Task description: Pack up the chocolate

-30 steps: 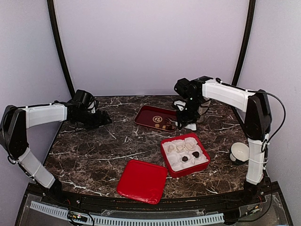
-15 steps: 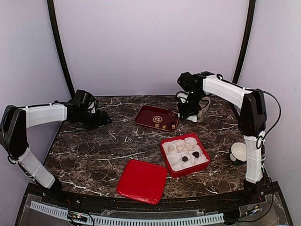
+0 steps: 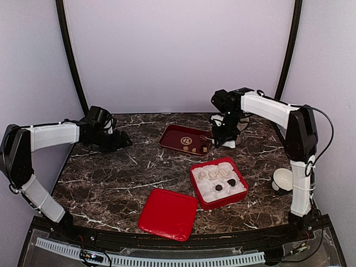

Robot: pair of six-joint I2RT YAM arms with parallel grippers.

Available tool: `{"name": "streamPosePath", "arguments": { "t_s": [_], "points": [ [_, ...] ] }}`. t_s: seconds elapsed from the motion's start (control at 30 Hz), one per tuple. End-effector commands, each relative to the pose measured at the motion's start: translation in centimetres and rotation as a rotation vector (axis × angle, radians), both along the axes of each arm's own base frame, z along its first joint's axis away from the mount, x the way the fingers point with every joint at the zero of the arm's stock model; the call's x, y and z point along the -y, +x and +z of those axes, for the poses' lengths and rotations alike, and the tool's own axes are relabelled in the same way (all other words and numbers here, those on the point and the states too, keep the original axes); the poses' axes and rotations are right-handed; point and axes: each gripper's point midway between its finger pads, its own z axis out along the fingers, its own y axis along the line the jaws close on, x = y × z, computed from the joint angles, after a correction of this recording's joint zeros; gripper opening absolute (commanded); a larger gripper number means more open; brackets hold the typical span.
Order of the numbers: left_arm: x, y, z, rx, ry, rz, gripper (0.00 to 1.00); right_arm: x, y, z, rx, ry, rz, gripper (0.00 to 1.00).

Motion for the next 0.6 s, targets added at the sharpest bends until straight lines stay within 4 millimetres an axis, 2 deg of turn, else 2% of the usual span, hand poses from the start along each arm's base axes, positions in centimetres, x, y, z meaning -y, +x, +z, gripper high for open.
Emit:
{"name": "streamPosePath", "arguments": {
  "t_s": [0.0, 0.33, 0.57],
  "points": [
    [-0.04, 0.76, 1.02, 0.03, 0.001, -0.004, 0.87, 0.05, -0.76, 2.04, 0.025, 0.048, 0.007, 0.36],
    [0.03, 0.83, 0.87, 0.028, 0.002, -0.009, 0.87, -0.78, -1.18, 2.14, 0.014, 0.104, 0.015, 0.37],
    [-0.12, 0.68, 0.74, 0.025, 0.007, -0.009, 0.87, -0.79, -1.23, 1.41, -0.002, 0.097, 0.015, 0.38]
  ]
}}
